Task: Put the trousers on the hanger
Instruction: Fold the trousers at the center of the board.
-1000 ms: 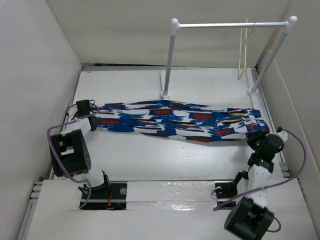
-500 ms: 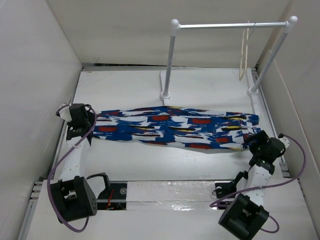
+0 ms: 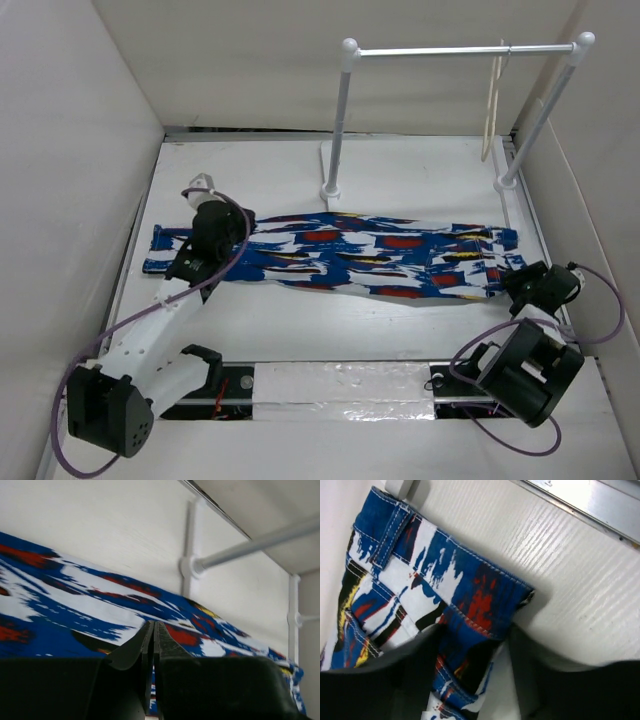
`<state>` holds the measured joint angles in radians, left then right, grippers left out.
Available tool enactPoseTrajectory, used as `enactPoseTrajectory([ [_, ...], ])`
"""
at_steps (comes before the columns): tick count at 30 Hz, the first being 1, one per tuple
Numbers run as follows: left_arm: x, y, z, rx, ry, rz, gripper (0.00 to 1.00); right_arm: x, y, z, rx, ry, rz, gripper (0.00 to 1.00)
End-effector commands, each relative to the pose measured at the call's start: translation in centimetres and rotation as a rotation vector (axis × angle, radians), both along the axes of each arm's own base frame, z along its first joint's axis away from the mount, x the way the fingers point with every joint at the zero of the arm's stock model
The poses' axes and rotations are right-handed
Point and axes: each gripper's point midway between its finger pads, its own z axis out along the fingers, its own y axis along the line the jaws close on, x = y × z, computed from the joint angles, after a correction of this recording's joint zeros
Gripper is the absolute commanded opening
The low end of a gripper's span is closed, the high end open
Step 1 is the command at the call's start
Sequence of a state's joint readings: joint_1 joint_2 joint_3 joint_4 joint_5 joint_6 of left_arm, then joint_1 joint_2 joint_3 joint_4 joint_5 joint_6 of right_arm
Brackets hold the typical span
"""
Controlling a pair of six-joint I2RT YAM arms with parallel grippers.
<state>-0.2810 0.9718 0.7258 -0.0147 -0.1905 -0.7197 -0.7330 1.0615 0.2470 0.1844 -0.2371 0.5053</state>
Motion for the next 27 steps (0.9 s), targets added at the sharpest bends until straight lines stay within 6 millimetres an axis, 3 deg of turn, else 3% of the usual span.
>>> enactPoseTrajectory([
  [1,-0.2,-4.4,0.7,-0.009,-0.068,-0.108,0.00,2.2,-1.0,2.7,-0.033,-0.135,0.007,0.48],
  [2,-0.4,-5.2,0.0,0.001,-0.061,-0.123,0.00,2.3,-0.7,2.7,-0.035,-0.148,0.019,0.24],
  [4,-1.5,-8.4,-1.0,0.020,-0.056,-0.198,0.00,2.7,-0.4,3.5,-0.060,-0.179,0.062,0.00],
  [6,-2.1,-9.4,-2.0,0.056,-0.053,-0.202,0.00,3.6,1.8,5.3,-0.081,-0.239,0.176,0.00],
  [7,-2.9,-11.0,-2.5,0.065,-0.056,-0.248,0.00,3.9,2.9,6.0,-0.108,-0.256,0.227,0.00],
  [8,-3.1,-11.4,-3.1,0.083,-0.055,-0.252,0.00,4.2,4.2,8.0,-0.165,-0.304,0.284,0.00],
  [9,-3.4,-11.9,-3.4,0.090,-0.054,-0.263,0.00,4.6,7.1,8.4,-0.170,-0.301,0.385,0.00],
  [10,-3.9,-12.6,-4.5,0.110,-0.035,-0.280,0.00,4.5,8.3,10.3,-0.252,-0.341,0.432,0.00],
  [11,-4.2,-12.8,-4.9,0.121,-0.030,-0.285,0.00,4.6,9.8,9.8,-0.251,-0.321,0.482,0.00],
  [12,-4.5,-13.0,-5.4,0.130,-0.025,-0.287,0.00,4.2,13.0,10.6,-0.267,-0.343,0.582,0.00],
  [15,-5.7,-13.8,-6.7,0.167,-0.021,-0.300,0.00,3.3,15.7,11.8,-0.314,-0.346,0.668,0.00],
  [16,-5.9,-13.9,-7.2,0.175,-0.013,-0.301,0.00,2.7,17.6,12.8,-0.328,-0.381,0.729,0.00],
  [19,-7.1,-14.9,-8.3,0.187,0.001,-0.329,0.00,1.8,19.8,15.7,-0.320,-0.443,0.783,0.00],
  [21,-7.7,-15.0,-9.9,0.205,0.027,-0.320,0.00,0.9,23.1,18.6,-0.302,-0.515,0.885,0.00],
  [22,-7.9,-15.1,-10.5,0.211,0.041,-0.320,0.00,1.0,22.9,19.5,-0.309,-0.527,0.870,0.00],
  [23,-8.1,-15.1,-11.2,0.213,0.063,-0.321,0.00,0.6,24.0,20.7,-0.307,-0.551,0.896,0.00],
  [24,-8.2,-15.0,-12.0,0.221,0.083,-0.318,0.00,0.3,24.6,23.0,-0.313,-0.601,0.904,0.00],
  [26,-8.9,-15.4,-13.5,0.239,0.112,-0.322,0.00,0.2,25.5,24.9,-0.315,-0.633,0.909,0.00],
  [27,-9.3,-15.4,-14.0,0.248,0.124,-0.322,0.00,-0.5,26.8,27.5,-0.309,-0.694,0.942,0.00],
])
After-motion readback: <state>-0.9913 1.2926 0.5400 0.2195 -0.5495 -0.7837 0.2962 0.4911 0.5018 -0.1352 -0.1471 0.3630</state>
